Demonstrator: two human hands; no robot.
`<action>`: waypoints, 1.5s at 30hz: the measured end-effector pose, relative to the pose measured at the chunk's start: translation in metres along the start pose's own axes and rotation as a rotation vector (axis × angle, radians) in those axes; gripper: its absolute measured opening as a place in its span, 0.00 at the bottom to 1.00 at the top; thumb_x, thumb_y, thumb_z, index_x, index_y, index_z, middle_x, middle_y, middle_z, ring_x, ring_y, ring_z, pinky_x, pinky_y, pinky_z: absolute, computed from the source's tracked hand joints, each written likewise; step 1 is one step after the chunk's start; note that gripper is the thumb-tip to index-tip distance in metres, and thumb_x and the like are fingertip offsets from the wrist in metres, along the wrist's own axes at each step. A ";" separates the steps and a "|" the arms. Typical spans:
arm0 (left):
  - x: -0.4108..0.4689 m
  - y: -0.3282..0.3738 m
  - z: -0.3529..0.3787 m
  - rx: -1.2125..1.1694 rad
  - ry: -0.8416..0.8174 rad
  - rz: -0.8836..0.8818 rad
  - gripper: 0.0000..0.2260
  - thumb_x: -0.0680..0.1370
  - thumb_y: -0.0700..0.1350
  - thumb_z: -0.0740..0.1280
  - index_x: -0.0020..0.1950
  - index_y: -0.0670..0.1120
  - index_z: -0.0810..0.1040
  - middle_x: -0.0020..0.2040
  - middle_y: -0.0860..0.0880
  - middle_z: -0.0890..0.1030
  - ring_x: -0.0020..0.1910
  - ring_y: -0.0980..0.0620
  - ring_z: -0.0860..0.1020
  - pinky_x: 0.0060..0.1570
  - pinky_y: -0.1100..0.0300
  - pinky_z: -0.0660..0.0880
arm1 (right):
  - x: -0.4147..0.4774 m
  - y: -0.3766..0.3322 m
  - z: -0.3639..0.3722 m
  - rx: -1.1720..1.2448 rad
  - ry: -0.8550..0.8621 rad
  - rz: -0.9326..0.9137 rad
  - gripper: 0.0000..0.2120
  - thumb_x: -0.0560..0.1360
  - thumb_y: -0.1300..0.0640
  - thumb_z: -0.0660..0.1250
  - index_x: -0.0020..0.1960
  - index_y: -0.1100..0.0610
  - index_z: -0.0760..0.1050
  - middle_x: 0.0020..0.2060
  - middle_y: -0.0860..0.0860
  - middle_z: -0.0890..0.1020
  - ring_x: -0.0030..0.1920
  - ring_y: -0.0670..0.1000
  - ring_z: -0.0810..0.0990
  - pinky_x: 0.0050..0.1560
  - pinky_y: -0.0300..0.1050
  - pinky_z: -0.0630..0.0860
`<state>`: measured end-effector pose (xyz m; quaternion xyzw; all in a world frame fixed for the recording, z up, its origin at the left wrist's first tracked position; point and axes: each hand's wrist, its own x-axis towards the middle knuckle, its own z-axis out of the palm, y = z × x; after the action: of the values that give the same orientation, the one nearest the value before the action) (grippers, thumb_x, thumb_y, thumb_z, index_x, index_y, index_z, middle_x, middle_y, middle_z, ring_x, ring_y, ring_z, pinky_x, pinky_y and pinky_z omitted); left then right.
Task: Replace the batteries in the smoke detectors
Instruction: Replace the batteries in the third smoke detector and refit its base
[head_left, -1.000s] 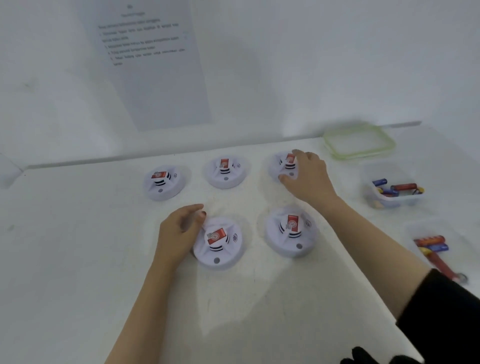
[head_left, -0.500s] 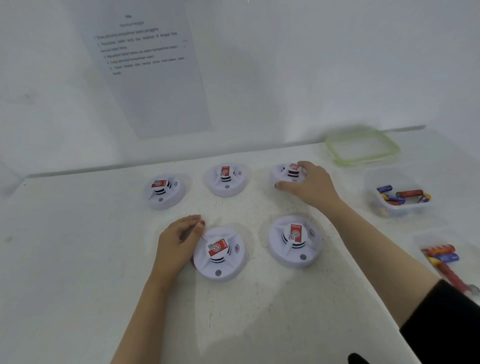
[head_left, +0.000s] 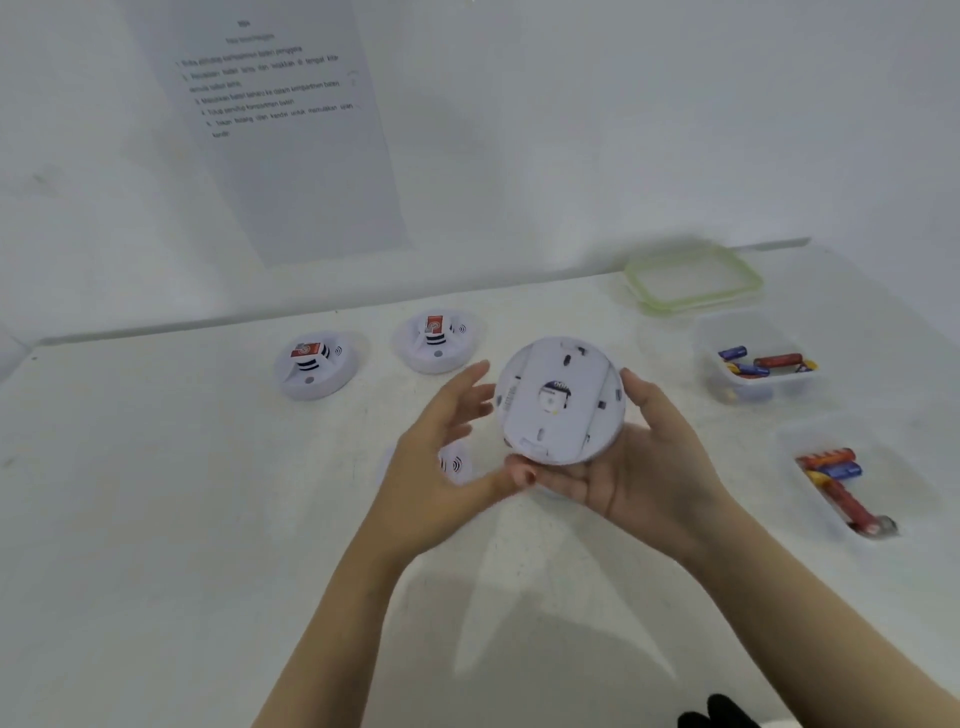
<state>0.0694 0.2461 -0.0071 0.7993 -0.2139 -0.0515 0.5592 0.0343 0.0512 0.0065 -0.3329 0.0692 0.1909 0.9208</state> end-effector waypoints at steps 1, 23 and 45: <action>-0.004 0.001 0.005 -0.006 -0.030 0.007 0.41 0.61 0.58 0.76 0.72 0.59 0.65 0.65 0.62 0.75 0.64 0.64 0.73 0.61 0.70 0.70 | -0.004 0.005 -0.002 -0.007 -0.022 0.007 0.30 0.75 0.40 0.54 0.66 0.61 0.71 0.61 0.66 0.77 0.54 0.67 0.79 0.51 0.54 0.80; -0.040 0.001 0.018 -0.114 -0.063 0.062 0.38 0.62 0.48 0.79 0.69 0.48 0.69 0.66 0.56 0.76 0.67 0.56 0.73 0.62 0.64 0.72 | -0.043 0.030 -0.016 -0.719 0.154 -0.356 0.26 0.70 0.54 0.68 0.67 0.42 0.68 0.55 0.43 0.82 0.55 0.47 0.81 0.47 0.40 0.79; -0.058 0.008 0.024 0.076 0.035 0.139 0.44 0.59 0.42 0.83 0.71 0.50 0.68 0.63 0.62 0.76 0.64 0.62 0.73 0.57 0.67 0.74 | -0.057 0.031 -0.006 -1.069 0.011 -0.373 0.29 0.66 0.56 0.76 0.64 0.41 0.73 0.59 0.38 0.76 0.57 0.46 0.78 0.50 0.55 0.80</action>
<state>0.0065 0.2462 -0.0176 0.8040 -0.2610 0.0097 0.5342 -0.0302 0.0516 -0.0013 -0.7606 -0.0925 0.0319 0.6418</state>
